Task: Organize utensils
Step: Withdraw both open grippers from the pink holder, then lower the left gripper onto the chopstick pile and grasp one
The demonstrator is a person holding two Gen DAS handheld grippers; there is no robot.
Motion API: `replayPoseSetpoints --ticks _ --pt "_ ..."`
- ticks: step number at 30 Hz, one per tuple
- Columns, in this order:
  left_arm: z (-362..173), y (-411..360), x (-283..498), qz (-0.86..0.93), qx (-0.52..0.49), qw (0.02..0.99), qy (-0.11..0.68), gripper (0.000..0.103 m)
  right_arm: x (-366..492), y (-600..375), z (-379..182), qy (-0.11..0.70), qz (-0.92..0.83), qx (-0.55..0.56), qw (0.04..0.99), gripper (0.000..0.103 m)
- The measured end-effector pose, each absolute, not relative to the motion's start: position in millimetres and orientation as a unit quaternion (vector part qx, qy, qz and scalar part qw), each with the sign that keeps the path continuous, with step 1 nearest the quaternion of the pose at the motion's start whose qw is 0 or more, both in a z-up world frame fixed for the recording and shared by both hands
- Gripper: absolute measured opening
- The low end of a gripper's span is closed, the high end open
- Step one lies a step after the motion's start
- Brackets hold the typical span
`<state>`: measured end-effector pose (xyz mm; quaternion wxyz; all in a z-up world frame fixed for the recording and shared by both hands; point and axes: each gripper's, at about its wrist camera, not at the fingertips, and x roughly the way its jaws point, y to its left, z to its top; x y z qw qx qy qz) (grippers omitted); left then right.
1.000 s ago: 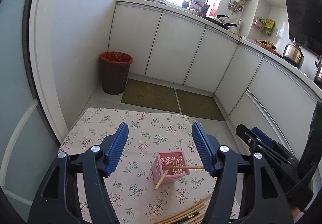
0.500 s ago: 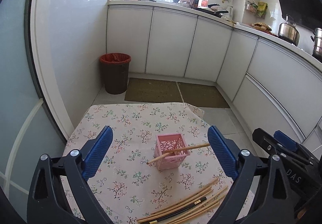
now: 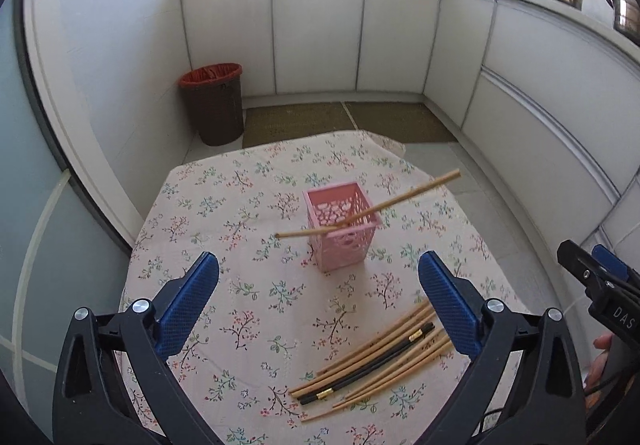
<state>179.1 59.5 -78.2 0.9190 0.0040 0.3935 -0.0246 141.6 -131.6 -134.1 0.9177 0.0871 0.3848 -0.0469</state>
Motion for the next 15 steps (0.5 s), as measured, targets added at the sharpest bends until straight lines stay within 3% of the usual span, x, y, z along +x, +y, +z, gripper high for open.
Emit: replayPoseSetpoints --ticks 7,15 --pt "-135 14 194 -0.133 0.042 0.863 0.486 0.096 130 -196 -223 0.526 -0.08 0.159 0.831 0.096" --pt "-189 -60 219 -0.183 0.118 0.81 0.545 0.096 124 -234 -259 0.559 -0.085 0.2 0.8 0.096"
